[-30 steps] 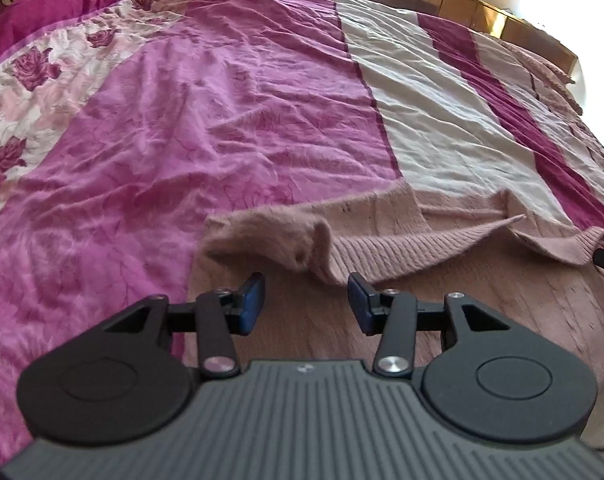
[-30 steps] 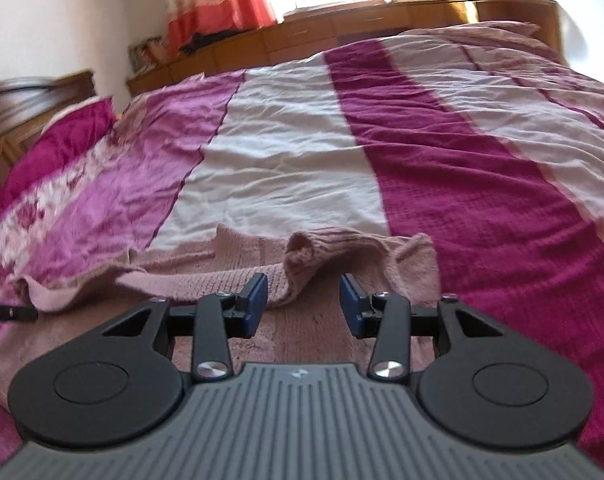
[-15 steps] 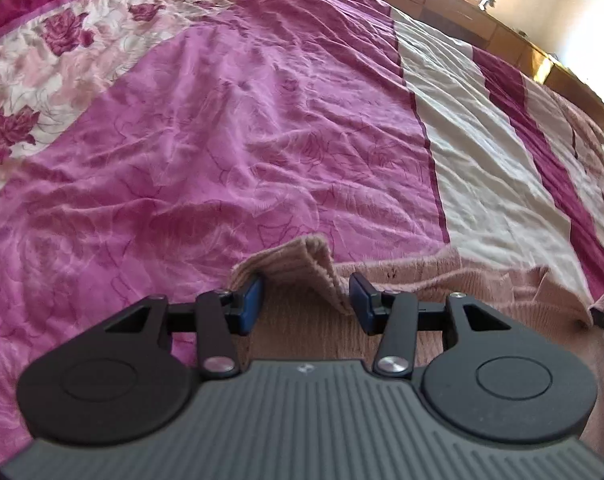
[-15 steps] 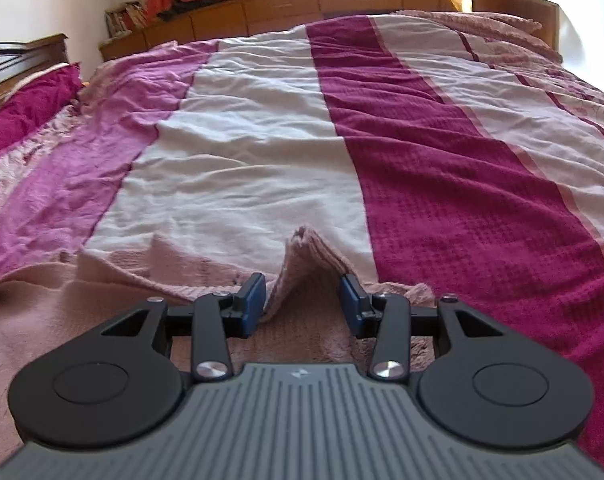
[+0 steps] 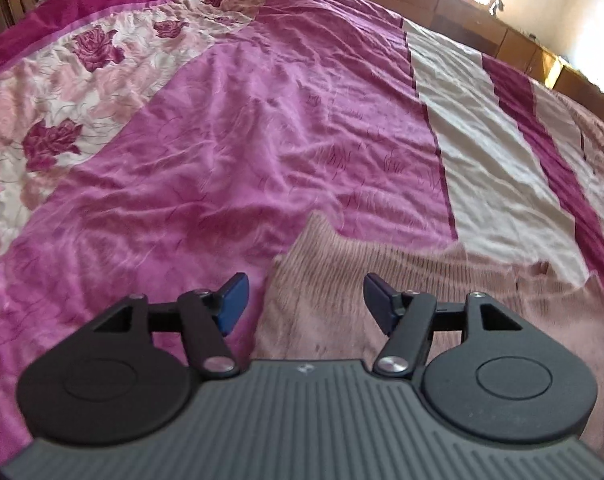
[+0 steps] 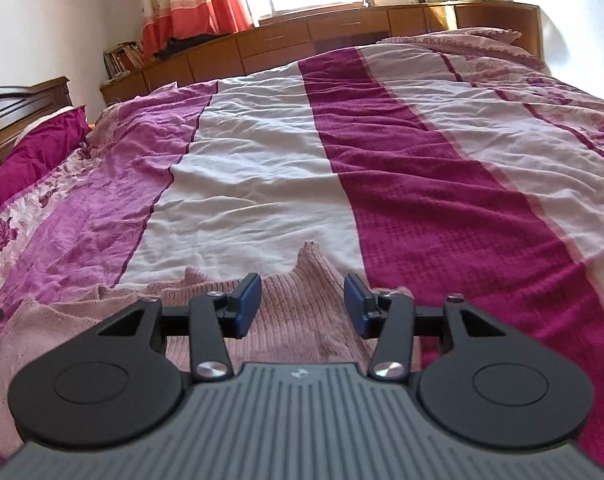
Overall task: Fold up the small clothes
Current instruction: 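Pull both open tools back from the cardigan bundle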
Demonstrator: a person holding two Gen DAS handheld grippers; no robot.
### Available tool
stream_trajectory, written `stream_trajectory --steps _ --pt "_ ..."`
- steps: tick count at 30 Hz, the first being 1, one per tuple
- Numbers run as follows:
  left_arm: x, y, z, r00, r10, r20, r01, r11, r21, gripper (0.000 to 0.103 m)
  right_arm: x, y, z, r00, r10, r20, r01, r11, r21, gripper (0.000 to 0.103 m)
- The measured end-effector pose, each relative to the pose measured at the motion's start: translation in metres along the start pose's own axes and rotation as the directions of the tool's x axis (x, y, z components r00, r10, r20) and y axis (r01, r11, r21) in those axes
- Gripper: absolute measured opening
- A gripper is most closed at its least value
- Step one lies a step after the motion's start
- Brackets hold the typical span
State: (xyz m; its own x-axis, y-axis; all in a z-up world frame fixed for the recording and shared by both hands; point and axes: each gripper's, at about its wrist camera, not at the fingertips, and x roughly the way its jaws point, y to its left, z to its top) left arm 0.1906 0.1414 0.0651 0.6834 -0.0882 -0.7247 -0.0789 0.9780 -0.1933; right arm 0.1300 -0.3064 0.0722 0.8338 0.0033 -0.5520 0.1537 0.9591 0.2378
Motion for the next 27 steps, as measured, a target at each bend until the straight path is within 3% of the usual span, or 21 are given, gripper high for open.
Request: stream_trajectory --steps 12,19,27 --pt "-0.052 -0.007 -0.040 0.995 0.028 -0.101 -0.017 0.994 0.111 0.065 -0.067 -0.021 -0.034 1.000 0.011 0.014 -0.012 0.995 0.097 0.071" --pt "-0.070 -0.017 -0.075 0.988 -0.022 -0.154 0.038 0.994 0.102 0.065 -0.081 -0.049 -0.066 1.000 -0.002 -0.022 0.007 0.979 0.203 0.072" --pt "-0.073 -0.021 -0.101 0.986 -0.032 -0.162 0.044 0.997 0.071 0.065 -0.081 -0.067 -0.087 0.997 -0.018 -0.076 0.037 0.964 0.264 0.073"
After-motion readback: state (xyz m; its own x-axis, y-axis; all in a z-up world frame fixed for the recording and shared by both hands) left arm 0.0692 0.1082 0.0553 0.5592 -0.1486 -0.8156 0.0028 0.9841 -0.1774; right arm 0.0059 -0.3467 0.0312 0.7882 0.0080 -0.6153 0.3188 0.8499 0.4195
